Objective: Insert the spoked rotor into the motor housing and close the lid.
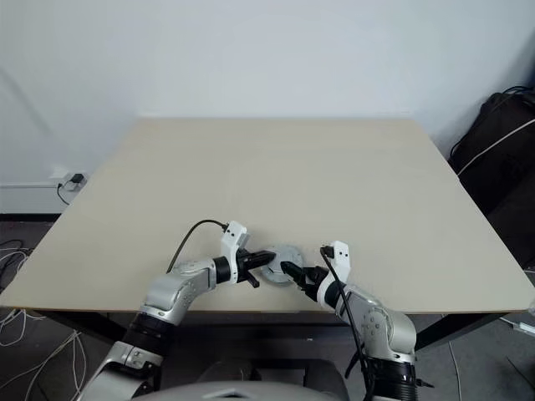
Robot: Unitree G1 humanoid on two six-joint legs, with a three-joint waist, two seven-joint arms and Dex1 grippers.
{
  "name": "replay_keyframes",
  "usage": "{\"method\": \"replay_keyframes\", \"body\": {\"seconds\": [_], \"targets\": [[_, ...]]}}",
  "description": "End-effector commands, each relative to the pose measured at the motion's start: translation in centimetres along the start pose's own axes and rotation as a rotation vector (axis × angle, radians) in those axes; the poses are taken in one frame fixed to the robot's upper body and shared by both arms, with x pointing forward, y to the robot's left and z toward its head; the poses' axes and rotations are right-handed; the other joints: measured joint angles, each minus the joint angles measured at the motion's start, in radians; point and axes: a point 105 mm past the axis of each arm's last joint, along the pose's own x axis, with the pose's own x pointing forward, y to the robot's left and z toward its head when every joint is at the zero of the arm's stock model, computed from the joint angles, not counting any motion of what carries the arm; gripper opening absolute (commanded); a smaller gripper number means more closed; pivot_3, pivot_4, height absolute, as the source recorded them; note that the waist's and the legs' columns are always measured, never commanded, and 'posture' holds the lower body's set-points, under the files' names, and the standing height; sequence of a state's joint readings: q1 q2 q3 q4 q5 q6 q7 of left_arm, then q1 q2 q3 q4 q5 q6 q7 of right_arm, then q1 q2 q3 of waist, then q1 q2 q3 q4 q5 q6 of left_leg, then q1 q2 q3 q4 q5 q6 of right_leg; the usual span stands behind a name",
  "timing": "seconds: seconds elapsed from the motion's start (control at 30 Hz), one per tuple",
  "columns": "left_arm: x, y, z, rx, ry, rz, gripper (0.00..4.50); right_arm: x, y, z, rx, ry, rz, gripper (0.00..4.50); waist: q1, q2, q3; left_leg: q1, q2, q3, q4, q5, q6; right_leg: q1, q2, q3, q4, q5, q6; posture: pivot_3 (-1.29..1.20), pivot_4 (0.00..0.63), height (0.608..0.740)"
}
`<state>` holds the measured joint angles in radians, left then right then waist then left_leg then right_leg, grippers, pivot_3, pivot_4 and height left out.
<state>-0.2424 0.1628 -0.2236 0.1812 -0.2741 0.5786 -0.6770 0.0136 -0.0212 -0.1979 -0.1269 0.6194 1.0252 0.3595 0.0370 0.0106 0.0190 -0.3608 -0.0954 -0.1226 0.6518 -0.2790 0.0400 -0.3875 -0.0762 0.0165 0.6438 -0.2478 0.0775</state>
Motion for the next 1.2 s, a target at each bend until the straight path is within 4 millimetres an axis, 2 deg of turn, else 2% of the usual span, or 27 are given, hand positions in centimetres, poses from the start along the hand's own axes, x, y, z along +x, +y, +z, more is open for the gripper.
{"method": "replay_keyframes", "body": {"seconds": [0.03,0.17,0.43,0.57,0.67,0.8,1.03,1.2], "targets": [[0.0,0.0,-0.8,-0.003,0.031,0.008,0.00,0.4,2.2,0.4,0.121,-0.008,0.140,4.46,-0.001,0.000,0.000,0.000,0.000,0.000,0.000,0.000,0.000,0.000,0.000,0.000,0.000,0.000,0.000,0.00,0.000,0.740],[-0.1,-0.1,-0.9,-0.002,0.031,0.006,0.00,0.5,3.1,0.7,0.239,-0.029,0.210,4.46,-0.007,0.001,0.000,0.000,0.001,0.000,-0.002,0.000,0.000,-0.001,0.000,0.001,0.000,0.000,-0.001,0.00,0.000,0.740],[-0.4,0.1,-1.1,-0.005,0.036,0.013,0.00,1.4,3.6,0.3,0.374,-0.023,0.230,4.46,-0.016,0.003,-0.002,0.000,0.001,0.001,-0.002,0.000,0.000,-0.002,0.000,0.002,0.001,0.000,-0.001,0.00,0.000,0.740],[-0.5,0.1,-1.1,-0.005,0.037,0.017,0.00,1.6,4.6,-0.5,0.387,0.028,0.273,4.46,-0.020,0.003,-0.002,0.000,0.001,0.001,-0.002,0.000,0.000,-0.002,-0.001,0.002,0.001,0.000,-0.001,0.00,0.000,0.740],[-0.5,0.1,-1.1,-0.006,0.038,0.019,0.00,1.9,4.5,-1.0,0.400,0.051,0.258,4.46,-0.023,0.005,-0.003,0.000,0.001,0.001,-0.003,0.000,0.000,-0.003,0.000,0.002,0.001,0.000,-0.001,0.00,0.000,0.740],[-0.6,0.2,-1.1,-0.007,0.037,0.021,0.00,2.4,3.8,-0.5,0.432,0.018,0.226,4.46,-0.027,0.006,-0.004,0.000,0.001,0.002,-0.003,0.000,0.000,-0.003,0.000,0.002,0.001,0.000,-0.001,0.00,0.000,0.740],[-0.6,0.3,-1.3,-0.010,0.038,0.028,0.00,2.3,4.3,-0.1,0.446,0.001,0.254,4.46,-0.036,0.007,-0.006,0.001,0.002,0.002,-0.002,0.001,0.000,-0.003,0.000,0.003,0.001,0.000,-0.001,0.00,0.000,0.740],[-0.6,0.3,-1.3,-0.011,0.036,0.029,0.00,2.0,4.8,-0.4,0.448,0.015,0.276,2.94,-0.039,0.007,-0.005,0.000,0.002,0.002,-0.003,0.001,0.000,-0.003,0.000,0.003,0.001,0.000,-0.001,0.00,0.000,0.740]]}}
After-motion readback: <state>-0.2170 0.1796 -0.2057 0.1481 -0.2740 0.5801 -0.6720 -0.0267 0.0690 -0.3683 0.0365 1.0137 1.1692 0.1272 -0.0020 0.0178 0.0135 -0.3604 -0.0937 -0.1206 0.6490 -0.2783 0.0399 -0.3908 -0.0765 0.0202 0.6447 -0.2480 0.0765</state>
